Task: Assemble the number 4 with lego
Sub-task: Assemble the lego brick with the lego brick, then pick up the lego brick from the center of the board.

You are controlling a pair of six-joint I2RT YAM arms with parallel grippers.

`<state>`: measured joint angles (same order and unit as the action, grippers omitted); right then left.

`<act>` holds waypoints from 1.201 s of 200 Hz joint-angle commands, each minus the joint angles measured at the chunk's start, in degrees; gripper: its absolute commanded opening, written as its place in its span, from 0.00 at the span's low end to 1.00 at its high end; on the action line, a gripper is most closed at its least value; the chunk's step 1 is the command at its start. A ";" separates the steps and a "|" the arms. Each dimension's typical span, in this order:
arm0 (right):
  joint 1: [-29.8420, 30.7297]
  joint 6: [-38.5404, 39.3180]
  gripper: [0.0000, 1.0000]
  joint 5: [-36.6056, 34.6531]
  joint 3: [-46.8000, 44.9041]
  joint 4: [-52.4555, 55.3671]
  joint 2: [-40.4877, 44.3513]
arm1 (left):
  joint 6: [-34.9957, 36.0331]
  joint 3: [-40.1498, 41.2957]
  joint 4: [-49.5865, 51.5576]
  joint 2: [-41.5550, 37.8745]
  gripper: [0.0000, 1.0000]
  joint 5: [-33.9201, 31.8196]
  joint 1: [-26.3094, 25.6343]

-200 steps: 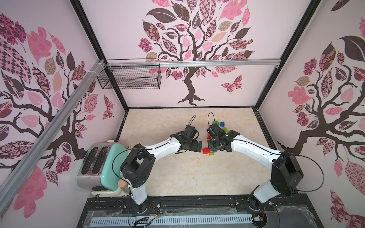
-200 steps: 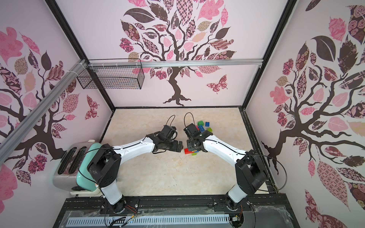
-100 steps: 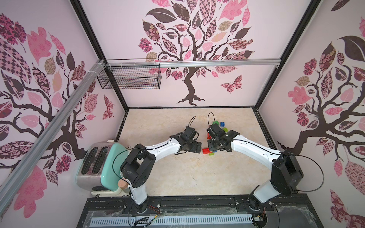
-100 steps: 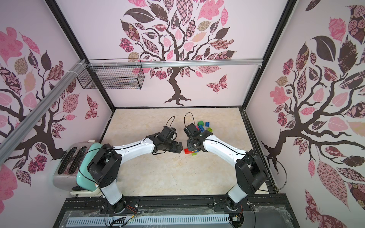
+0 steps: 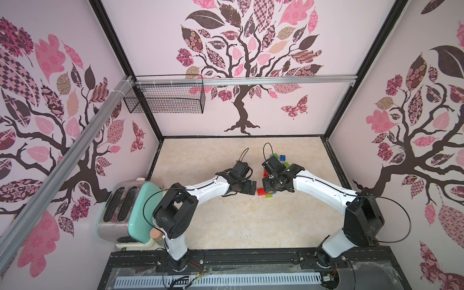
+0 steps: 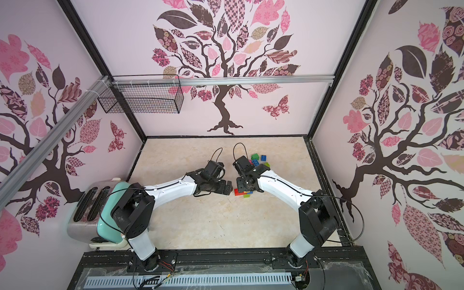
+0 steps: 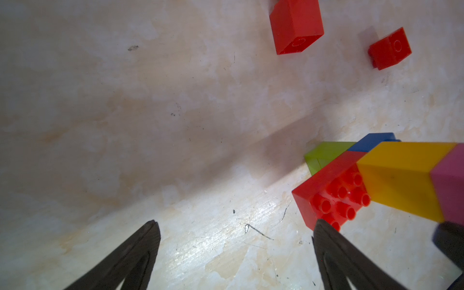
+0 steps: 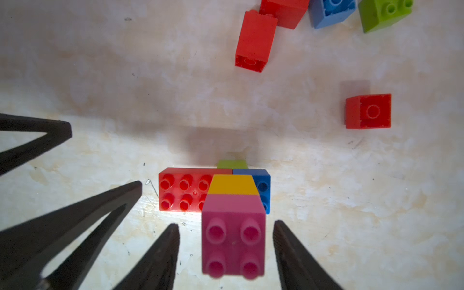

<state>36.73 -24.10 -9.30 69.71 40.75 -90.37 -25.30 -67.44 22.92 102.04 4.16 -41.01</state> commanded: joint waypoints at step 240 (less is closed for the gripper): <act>-18.94 9.25 0.73 28.15 16.63 -16.27 -30.56 | -3.68 10.20 -2.01 -14.93 0.98 -16.94 0.16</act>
<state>17.19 -14.98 13.69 82.63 21.41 -116.71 -28.40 -59.33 21.89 87.90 -11.33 -41.01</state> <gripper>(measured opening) 0.736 0.980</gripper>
